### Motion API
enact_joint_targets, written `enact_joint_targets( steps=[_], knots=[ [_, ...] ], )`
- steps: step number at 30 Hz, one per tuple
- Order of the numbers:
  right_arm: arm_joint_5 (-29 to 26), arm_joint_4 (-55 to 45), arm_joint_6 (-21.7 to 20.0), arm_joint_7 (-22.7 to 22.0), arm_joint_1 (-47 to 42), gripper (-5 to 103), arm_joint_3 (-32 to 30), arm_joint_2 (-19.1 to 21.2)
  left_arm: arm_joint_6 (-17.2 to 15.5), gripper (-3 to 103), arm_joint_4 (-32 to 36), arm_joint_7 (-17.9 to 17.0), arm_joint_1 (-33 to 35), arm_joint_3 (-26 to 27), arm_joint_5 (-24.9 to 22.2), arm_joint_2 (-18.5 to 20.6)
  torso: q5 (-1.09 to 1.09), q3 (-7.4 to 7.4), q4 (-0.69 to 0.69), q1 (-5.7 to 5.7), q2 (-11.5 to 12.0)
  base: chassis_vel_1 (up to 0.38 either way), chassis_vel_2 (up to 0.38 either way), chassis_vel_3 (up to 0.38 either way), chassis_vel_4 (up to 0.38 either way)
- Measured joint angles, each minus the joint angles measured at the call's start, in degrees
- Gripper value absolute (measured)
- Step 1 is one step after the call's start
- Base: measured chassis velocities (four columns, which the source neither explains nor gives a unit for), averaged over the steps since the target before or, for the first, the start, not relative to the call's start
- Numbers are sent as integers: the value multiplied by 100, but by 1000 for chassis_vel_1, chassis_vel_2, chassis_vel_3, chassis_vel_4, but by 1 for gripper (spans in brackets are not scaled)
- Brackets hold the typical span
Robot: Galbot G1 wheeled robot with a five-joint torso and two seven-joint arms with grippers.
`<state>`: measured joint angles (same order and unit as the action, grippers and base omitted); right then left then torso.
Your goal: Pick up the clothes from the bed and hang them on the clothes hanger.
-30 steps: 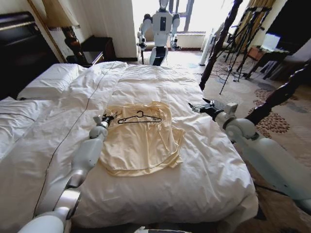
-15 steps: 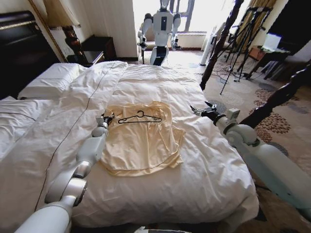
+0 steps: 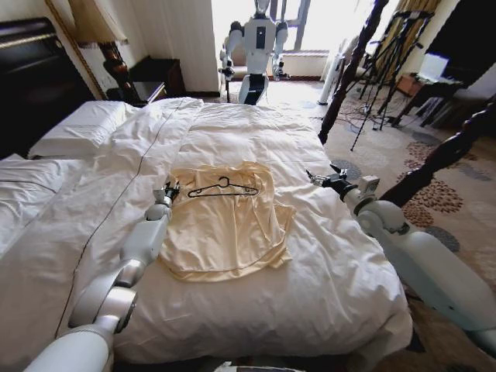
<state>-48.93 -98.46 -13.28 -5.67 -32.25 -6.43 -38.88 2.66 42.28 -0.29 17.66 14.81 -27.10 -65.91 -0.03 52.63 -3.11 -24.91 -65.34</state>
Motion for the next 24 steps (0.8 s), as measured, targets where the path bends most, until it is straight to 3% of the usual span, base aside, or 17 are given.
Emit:
enact_joint_targets(
  steps=[1, 4, 7, 10, 14, 20, 22, 24],
  knots=[
    [0, 6, 0, -4, 0, 100, -3, 1, -2, 36, 22, 0, 9, 0, 1, 2, 0, 0, 0, 0, 0, 0, 0, 0, 0],
    [19, 19, 7, -69, -32, 100, -22, -15, -47, 23, 198, -19, 96, 3, -4, 60, 0, 0, -2, 0, 0, 0, 0, 0, 0],
    [39, 16, 7, -99, -60, 100, -23, -37, -109, 19, 339, -65, 170, 4, -37, 130, 1, 0, -1, 0, 0, 0, 0, 0, 0],
    [131, 14, 10, -116, -116, 100, -24, -105, -225, 7, 764, -144, 434, 18, -95, 344, -1, 0, -1, 0, 0, 0, 0, 0, 0],
    [197, 12, 19, -142, -167, 100, -21, -172, -361, 1, 1328, -198, 714, 110, -146, 593, -1, 0, 1, 0, 0, 0, 0, 0, 0],
    [271, 1, 19, -143, -214, 100, -19, -243, -504, 0, 2172, -232, 1059, 247, -243, 878, 0, 0, 1, 0, 0, 0, 0, 0, 0],
    [325, 3, 19, -147, -238, 100, -19, -282, -719, 0, 2889, -301, 1323, 318, -383, 1001, 1, 0, 1, 0, 0, 0, 0, 0, 0],
    [348, 4, 19, -148, -256, 100, -21, -291, -798, 0, 3151, -324, 1417, 328, -425, 1033, 0, 0, 1, 1, -1, 0, 0, 0, 0]
  ],
)
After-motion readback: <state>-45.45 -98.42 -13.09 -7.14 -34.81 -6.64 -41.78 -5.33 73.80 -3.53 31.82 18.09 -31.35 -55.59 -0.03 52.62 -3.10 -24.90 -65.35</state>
